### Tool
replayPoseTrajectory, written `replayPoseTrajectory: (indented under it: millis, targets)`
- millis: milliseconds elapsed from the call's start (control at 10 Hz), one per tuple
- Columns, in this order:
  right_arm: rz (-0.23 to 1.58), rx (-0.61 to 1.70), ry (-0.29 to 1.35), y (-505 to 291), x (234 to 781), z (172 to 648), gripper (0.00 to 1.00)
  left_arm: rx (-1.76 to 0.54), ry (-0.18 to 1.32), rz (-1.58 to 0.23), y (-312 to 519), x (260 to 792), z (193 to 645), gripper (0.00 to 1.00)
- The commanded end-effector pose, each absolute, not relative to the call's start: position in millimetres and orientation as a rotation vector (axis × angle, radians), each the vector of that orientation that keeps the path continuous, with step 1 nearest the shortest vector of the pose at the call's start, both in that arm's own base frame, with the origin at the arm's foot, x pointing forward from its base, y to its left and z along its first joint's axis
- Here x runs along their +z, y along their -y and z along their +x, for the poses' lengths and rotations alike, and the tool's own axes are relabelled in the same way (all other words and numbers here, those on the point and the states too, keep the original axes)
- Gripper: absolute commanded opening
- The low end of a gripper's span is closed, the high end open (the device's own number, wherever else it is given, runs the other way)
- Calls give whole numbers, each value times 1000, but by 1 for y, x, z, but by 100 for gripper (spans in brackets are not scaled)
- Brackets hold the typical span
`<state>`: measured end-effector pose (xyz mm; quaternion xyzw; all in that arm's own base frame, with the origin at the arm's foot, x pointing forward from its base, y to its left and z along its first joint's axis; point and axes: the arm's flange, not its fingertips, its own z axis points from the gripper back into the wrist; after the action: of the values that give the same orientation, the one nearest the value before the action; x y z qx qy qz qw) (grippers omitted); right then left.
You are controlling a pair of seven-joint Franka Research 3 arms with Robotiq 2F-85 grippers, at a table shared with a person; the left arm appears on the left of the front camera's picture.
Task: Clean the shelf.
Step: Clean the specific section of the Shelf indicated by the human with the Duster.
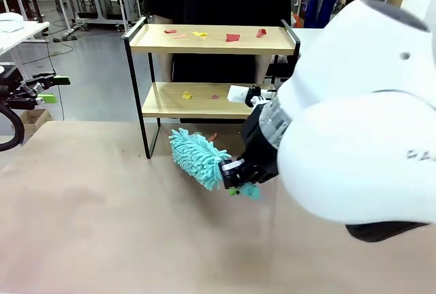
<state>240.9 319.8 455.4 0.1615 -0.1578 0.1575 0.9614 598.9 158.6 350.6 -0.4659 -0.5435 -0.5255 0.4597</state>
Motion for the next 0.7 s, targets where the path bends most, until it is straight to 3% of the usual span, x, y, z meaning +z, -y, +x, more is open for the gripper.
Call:
replayPoseTrajectory:
  millis: [0,600]
  targets:
    - [351,267,384,-347,437,240,13,-1310,1340,-1141,-159,353,598,100]
    - [346,128,496,-401,391,253,13,-1310,1340,-1141,-159,353,598,100]
